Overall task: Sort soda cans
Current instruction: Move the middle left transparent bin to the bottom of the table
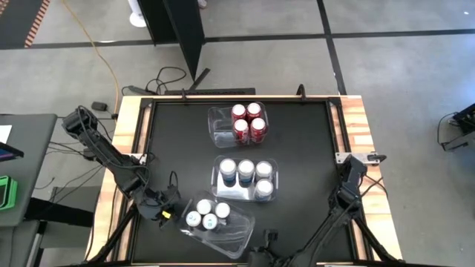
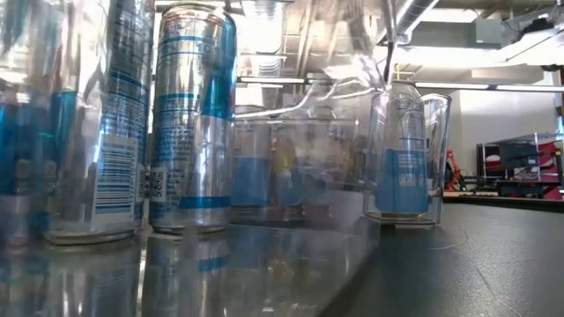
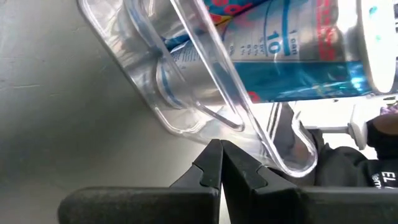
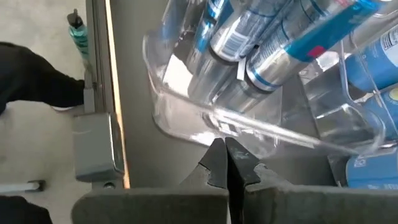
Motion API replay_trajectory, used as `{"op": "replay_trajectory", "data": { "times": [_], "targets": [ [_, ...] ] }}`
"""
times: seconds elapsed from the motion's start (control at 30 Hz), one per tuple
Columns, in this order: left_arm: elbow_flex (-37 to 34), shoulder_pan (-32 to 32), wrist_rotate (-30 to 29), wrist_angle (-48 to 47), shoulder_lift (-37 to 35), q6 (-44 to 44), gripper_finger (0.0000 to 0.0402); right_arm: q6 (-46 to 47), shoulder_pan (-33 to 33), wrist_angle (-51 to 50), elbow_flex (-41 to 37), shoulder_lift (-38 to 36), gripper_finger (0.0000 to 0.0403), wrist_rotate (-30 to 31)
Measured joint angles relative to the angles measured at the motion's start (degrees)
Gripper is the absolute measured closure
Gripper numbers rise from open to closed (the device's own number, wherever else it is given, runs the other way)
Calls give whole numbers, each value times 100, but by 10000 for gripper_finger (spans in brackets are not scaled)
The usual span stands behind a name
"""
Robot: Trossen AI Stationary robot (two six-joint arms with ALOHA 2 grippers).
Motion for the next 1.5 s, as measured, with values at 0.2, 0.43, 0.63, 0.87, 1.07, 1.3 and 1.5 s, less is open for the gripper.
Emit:
{"op": "replay_trajectory", "data": {
  "times": [0.2, 0.43, 0.63, 0.87, 1.07, 1.3, 1.5],
  "targets": [
    [0, 0, -51, 52, 0, 17, 401, -9, -123, 294, 2, -6, 397, -45],
    [0, 0, -90, 181, 4, 111, 401, 347, -186, 46, 3, -9, 397, -67],
    [0, -4, -101, 469, 218, 184, 401, 896, -273, -459, 4, -9, 397, -76],
    [4, -5, -64, 1337, 892, 262, 401, 1427, -246, -952, 0, -9, 398, -87],
    [4, -6, -217, 1880, 1325, 260, 401, 1719, -142, -1208, -2, -9, 398, -71],
    [4, 112, -345, 2248, 1592, 394, 401, 2095, -65, -1529, 0, -9, 398, -182],
    [4, 217, -464, 2317, 1620, 564, 401, 2476, 22, -1795, 2, -9, 398, -275]
  ]
}}
